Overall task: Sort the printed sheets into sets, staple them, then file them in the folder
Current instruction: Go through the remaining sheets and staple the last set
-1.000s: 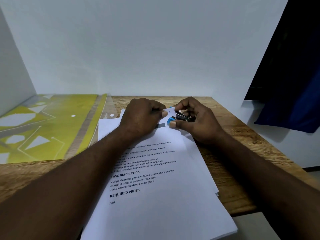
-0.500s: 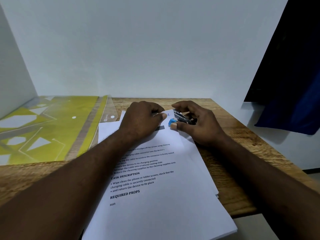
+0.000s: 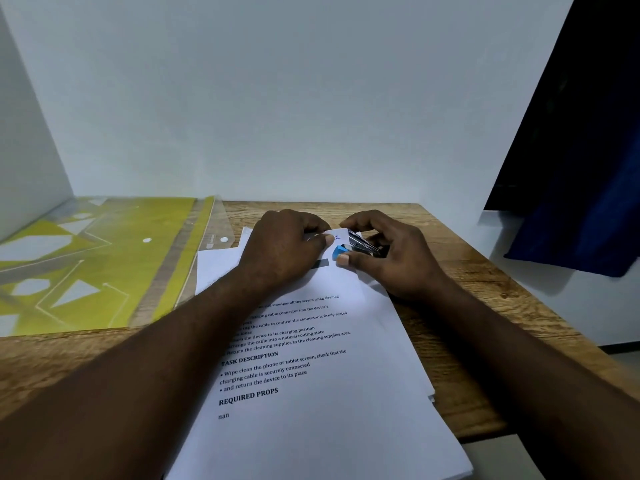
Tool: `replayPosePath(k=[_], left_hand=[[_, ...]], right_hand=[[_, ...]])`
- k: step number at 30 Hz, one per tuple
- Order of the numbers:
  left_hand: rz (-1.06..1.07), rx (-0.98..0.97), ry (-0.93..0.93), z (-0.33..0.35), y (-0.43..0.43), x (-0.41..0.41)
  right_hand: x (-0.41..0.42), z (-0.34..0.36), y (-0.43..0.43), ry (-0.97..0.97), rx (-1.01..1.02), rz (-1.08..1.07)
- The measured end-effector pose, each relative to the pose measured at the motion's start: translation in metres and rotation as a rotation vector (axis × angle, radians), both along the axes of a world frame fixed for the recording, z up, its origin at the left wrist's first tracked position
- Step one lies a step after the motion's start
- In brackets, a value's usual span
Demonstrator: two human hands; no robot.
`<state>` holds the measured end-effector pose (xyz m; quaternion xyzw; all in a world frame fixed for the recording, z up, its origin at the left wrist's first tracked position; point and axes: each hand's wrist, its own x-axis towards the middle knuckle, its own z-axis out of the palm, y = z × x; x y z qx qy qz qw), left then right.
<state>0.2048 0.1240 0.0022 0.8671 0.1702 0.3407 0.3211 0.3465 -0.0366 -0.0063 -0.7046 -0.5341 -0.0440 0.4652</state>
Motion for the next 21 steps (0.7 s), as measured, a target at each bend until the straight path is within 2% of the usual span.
replayPosePath(k=[21], left_hand=[[0.014,0.061,0.039,0.0017,0.0013,0.0008]], right_hand=[[-0.0073,0.0007,-0.0001,0.000,0.005,-0.048]])
